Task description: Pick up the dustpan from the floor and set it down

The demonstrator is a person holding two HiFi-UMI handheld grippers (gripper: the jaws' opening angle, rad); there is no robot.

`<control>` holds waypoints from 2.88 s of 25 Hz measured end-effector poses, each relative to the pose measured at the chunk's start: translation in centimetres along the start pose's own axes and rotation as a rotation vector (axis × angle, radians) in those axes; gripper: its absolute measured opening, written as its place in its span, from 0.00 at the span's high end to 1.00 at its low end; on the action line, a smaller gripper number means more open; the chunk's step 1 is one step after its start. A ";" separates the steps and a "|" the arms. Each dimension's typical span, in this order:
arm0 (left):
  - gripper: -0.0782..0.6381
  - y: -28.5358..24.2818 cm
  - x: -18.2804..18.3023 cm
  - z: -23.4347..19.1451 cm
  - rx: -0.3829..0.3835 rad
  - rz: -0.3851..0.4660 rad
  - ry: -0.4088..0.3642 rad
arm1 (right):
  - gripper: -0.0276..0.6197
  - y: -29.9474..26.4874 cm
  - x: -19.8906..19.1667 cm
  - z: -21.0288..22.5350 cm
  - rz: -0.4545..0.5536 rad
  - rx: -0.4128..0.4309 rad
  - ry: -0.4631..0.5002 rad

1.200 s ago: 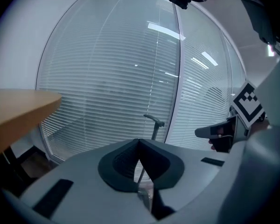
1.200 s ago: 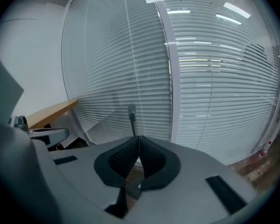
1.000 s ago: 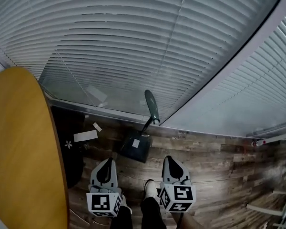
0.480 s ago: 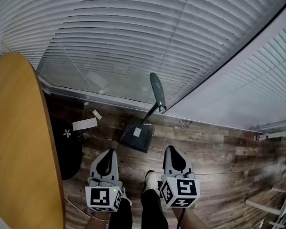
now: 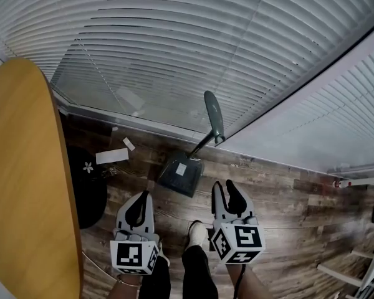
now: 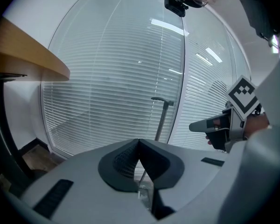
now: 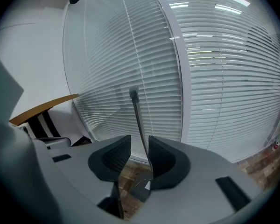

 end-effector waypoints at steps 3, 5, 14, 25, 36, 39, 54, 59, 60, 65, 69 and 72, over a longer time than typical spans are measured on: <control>0.87 0.0 -0.1 -0.1 0.007 -0.003 0.000 | 0.72 -0.7 0.1 0.2 -0.005 0.012 0.000; 0.87 0.0 0.0 0.0 0.011 -0.004 0.001 | 0.68 -1.3 0.3 0.4 -0.007 0.025 -0.004; 0.87 0.2 -0.9 -0.4 0.041 -0.005 0.015 | 0.59 -4.2 1.8 0.0 0.011 0.057 0.041; 0.87 -0.3 -1.1 -0.1 0.049 -0.029 0.028 | 0.59 -8.1 3.6 1.0 0.009 0.053 0.064; 0.87 -0.9 -2.0 -1.6 0.082 -0.049 0.042 | 0.59 -11.1 3.7 1.4 -0.003 0.039 0.084; 0.87 -1.4 -1.8 -1.5 0.086 -0.056 0.051 | 0.61 -11.7 4.2 1.9 -0.009 0.025 0.092; 0.87 -1.3 -2.6 -1.6 0.090 -0.055 0.072 | 0.80 -11.6 4.4 2.0 0.004 -0.035 0.177; 0.87 -2.4 -2.1 -1.8 0.094 -0.084 0.073 | 0.81 -12.6 4.8 2.4 -0.031 -0.039 0.179; 0.87 -2.4 -2.0 -1.8 0.093 -0.087 0.072 | 0.81 -12.5 4.8 2.4 -0.035 -0.039 0.179; 0.87 -1.8 -0.6 -0.4 0.074 -0.084 0.056 | 0.81 -10.7 5.3 2.7 -0.039 -0.050 0.172; 0.87 -0.8 -0.3 -0.6 0.058 -0.055 0.050 | 0.81 -9.3 4.5 1.6 -0.041 -0.058 0.175; 0.87 0.8 -0.4 -0.5 0.037 -0.047 0.049 | 0.81 -7.3 3.4 0.4 -0.036 -0.068 0.201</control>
Point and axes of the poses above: the fingertips, and each gripper's own axes: y backward along the fingers, z to its right, x out of its top, the point moved 1 cm from there along y, backward along the fingers, and after that the axes turned 12 degrees about x, right-handed, at the moved point
